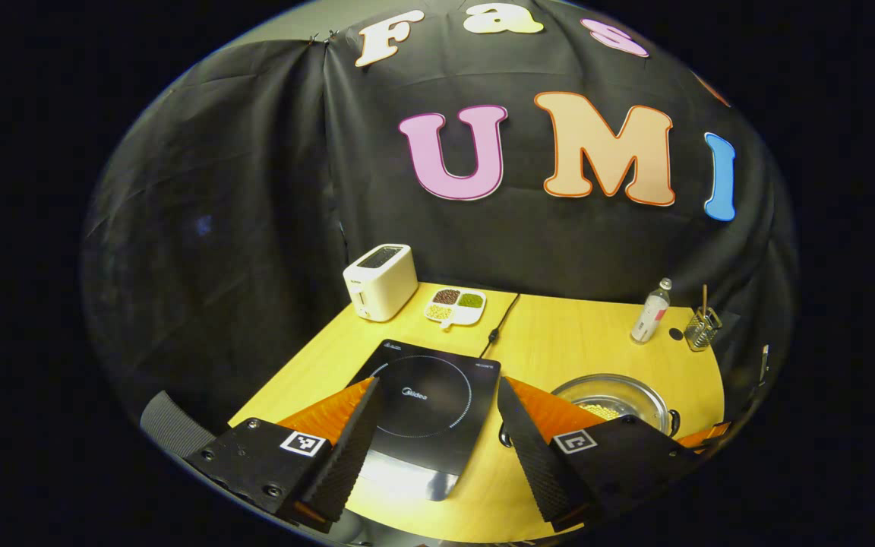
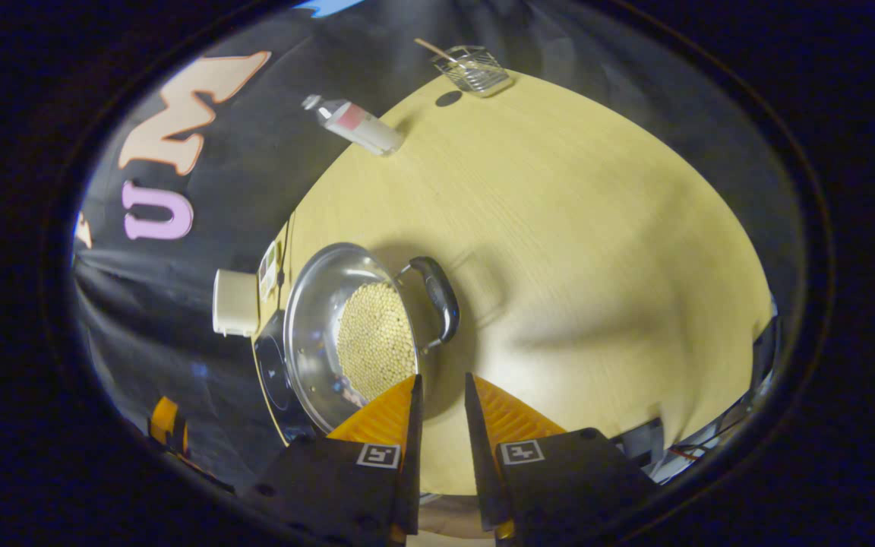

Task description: First push the handle of the pot to place it horizontally, then grasp the pot with both hands and set it on the induction cooktop.

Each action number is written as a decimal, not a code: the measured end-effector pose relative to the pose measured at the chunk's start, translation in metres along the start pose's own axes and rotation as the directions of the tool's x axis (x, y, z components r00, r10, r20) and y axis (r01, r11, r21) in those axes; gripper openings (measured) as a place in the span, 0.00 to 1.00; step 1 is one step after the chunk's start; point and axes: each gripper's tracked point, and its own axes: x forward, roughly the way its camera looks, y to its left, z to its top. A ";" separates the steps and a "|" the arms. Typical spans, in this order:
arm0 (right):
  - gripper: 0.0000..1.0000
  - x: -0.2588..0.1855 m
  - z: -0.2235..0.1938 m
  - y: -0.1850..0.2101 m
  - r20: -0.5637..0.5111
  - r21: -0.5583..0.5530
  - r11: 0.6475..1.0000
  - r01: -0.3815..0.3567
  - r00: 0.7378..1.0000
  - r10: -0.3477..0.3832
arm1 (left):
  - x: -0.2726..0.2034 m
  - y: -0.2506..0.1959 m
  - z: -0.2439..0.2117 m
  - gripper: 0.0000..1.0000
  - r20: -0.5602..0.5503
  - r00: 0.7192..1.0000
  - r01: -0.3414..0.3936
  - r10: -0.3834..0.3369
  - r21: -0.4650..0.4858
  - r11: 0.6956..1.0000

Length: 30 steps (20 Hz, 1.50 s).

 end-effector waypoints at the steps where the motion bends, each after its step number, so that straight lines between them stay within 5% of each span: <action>1: 0.33 -0.006 0.001 0.001 0.002 -0.035 0.999 -0.011 1.000 0.011 | 0.001 -0.006 -0.004 0.93 -0.008 1.000 0.020 -0.020 -0.004 1.000; 6: 0.99 -0.023 0.013 0.006 0.027 -0.123 0.992 -0.036 0.999 0.040 | 0.013 -0.035 -0.036 0.93 -0.100 0.984 0.155 -0.150 0.042 0.987; 12: 0.99 -0.022 0.045 0.005 0.047 -0.199 0.980 -0.029 0.998 0.039 | 0.034 -0.050 -0.079 0.94 -0.259 0.941 0.269 -0.217 0.186 0.945; 22: 0.99 0.022 0.063 0.010 -0.043 -0.188 0.981 -0.057 0.998 0.049 | 0.099 -0.092 -0.136 0.93 -0.525 0.786 0.437 -0.328 0.094 0.894; 30: 0.98 0.062 0.051 0.013 -0.159 -0.197 0.979 -0.056 0.987 0.024 | 0.135 -0.104 -0.186 0.94 -0.684 0.661 0.425 -0.307 0.004 0.905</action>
